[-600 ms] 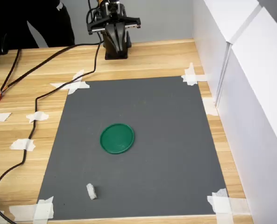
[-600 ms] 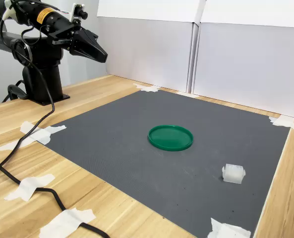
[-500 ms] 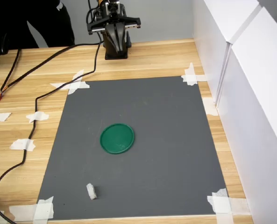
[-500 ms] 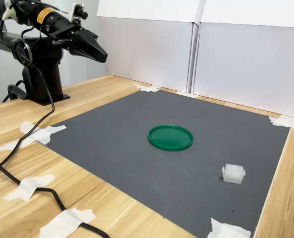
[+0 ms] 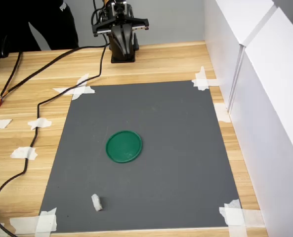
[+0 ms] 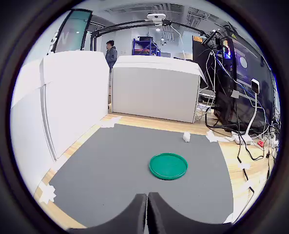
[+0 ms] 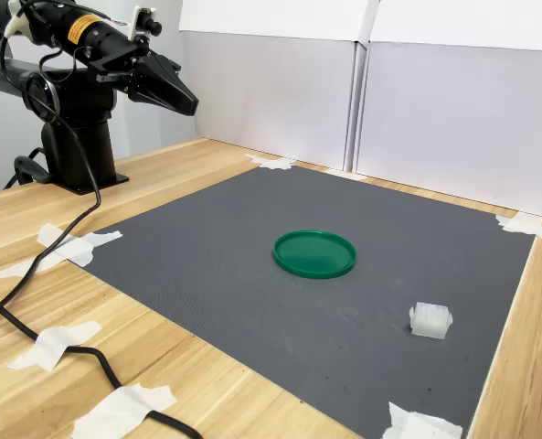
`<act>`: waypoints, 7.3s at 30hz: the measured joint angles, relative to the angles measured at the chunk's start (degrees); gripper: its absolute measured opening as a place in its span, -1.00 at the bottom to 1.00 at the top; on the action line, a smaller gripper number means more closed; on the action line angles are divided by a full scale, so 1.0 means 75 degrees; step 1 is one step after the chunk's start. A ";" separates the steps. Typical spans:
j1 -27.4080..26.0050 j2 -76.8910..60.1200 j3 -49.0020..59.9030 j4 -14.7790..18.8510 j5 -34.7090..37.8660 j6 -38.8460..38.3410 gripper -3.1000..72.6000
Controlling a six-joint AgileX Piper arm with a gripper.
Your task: Grasp a white terminal and put it on the green lid.
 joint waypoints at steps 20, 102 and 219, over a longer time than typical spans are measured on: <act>0.0000 0.2864 -0.2126 -0.0039 -0.0008 -0.0016 -0.96; -0.0962 1.5421 -1.3424 -0.1758 0.4359 -0.1479 0.77; -0.0158 1.2683 -0.7832 -0.1378 0.1913 -0.3645 -0.70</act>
